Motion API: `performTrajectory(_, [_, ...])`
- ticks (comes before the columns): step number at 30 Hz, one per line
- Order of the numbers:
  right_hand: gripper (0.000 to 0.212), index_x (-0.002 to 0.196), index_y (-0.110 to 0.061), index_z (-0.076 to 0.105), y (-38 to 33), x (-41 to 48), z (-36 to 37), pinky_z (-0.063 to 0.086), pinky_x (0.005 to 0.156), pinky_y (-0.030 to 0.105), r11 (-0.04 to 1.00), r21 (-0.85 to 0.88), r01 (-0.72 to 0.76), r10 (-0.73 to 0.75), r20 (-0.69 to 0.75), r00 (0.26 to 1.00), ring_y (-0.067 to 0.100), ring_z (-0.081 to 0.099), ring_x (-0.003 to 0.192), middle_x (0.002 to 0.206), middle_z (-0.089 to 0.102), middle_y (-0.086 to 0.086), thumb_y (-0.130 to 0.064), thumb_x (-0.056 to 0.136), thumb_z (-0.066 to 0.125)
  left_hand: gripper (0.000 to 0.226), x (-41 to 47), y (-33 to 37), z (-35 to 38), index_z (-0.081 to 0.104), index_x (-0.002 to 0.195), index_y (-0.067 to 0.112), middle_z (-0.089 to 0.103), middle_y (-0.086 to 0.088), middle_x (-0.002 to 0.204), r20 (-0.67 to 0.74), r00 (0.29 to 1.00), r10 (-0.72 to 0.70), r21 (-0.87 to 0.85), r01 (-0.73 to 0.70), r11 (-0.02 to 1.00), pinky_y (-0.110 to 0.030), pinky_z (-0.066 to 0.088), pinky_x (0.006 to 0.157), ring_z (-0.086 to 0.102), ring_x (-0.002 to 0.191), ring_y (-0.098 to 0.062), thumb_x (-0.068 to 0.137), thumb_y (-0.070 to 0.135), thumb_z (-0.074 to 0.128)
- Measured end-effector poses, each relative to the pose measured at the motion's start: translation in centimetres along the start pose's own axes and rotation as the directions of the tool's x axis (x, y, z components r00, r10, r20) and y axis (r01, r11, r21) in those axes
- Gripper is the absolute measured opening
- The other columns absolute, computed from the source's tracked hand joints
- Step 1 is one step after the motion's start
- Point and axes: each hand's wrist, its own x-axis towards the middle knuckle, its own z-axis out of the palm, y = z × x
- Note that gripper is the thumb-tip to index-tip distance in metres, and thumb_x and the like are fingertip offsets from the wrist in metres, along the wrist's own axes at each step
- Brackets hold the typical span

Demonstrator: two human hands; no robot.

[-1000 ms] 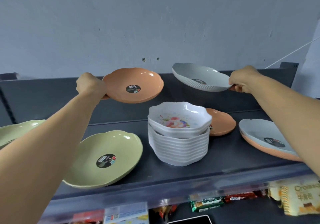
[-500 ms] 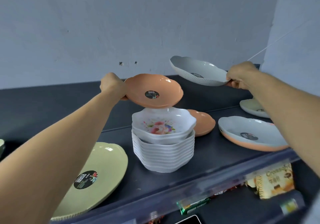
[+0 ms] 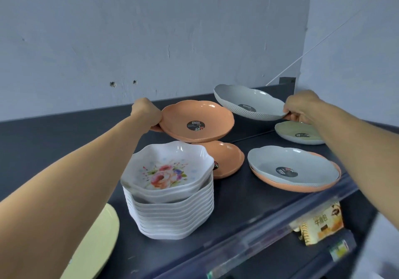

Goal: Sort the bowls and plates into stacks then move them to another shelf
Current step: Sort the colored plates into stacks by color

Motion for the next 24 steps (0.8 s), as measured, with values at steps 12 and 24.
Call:
performTrajectory(12, [0.022, 0.067, -0.003, 0.049, 1.4, 0.9, 0.2, 0.029, 0.033, 0.018, 0.999, -0.026, -0.032, 0.031, -0.023, 0.999, 0.017, 0.051, 0.047, 0.063, 0.054, 0.012, 0.011, 0.084, 0.047, 0.029, 0.8, -0.1, 3.0, 0.054, 0.06, 0.002, 0.052, 0.002, 0.026, 0.385, 0.923, 0.01, 0.157, -0.076, 0.985, -0.012, 0.041, 0.034, 0.052, 0.023, -0.007, 0.088, -0.004, 0.056])
performTrajectory(24, [0.021, 0.066, -0.002, 0.051, 1.4, 1.2, 0.6, 0.028, 0.03, 0.012, 0.999, -0.043, -0.018, 0.017, -0.016, 1.0, 0.016, 0.048, 0.041, 0.06, 0.053, 0.011, 0.011, 0.081, 0.048, 0.014, 1.3, -0.8, 5.1, 0.071, 0.079, -0.001, 0.064, -0.008, 0.078, 0.548, 0.836, -0.013, 0.431, -0.269, 0.861, -0.023, 0.046, 0.059, 0.056, 0.069, -0.018, 0.084, 0.012, 0.066])
